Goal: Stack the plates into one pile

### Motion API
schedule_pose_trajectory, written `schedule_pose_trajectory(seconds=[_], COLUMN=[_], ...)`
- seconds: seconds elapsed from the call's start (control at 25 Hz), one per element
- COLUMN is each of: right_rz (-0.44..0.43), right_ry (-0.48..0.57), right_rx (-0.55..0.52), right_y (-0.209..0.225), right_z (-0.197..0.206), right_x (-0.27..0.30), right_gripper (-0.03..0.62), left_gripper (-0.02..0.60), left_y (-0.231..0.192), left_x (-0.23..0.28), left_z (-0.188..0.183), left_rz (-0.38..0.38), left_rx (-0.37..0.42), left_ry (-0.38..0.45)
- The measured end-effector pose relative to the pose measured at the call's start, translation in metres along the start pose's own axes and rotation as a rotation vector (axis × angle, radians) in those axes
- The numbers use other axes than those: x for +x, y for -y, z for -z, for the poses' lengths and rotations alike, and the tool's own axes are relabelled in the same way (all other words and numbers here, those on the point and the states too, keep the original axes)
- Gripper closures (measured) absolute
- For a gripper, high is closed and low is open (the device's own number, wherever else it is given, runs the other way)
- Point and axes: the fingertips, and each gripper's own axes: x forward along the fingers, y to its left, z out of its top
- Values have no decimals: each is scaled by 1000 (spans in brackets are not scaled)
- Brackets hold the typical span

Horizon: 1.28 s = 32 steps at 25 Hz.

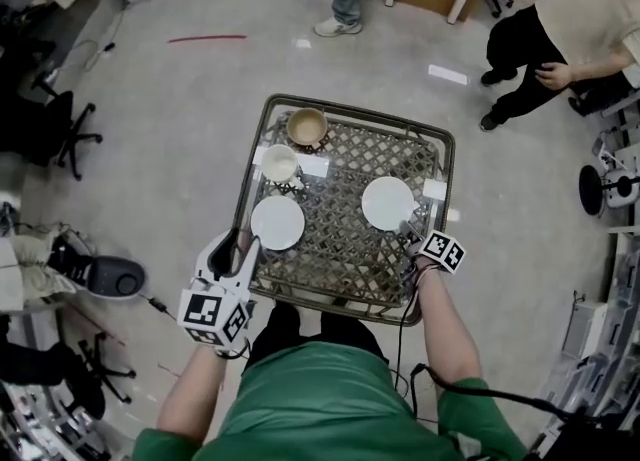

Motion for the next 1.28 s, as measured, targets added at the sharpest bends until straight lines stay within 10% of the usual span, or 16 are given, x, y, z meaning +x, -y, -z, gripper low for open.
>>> schedule_pose_trajectory(seconds=[0.64, 1.28], right_rz=[-5, -230], right_ry=[-36, 42], right_rx=[-4, 5], right_y=[2, -52], right_z=[-8, -10], right_x=[33, -9], right_gripper=[531, 566], left_gripper=[399, 399], left_y=[0, 15], left_x=[-21, -37], left_z=[17, 15], left_rz=[-104, -77], left_rx=[-47, -58], left_ry=[-15, 13])
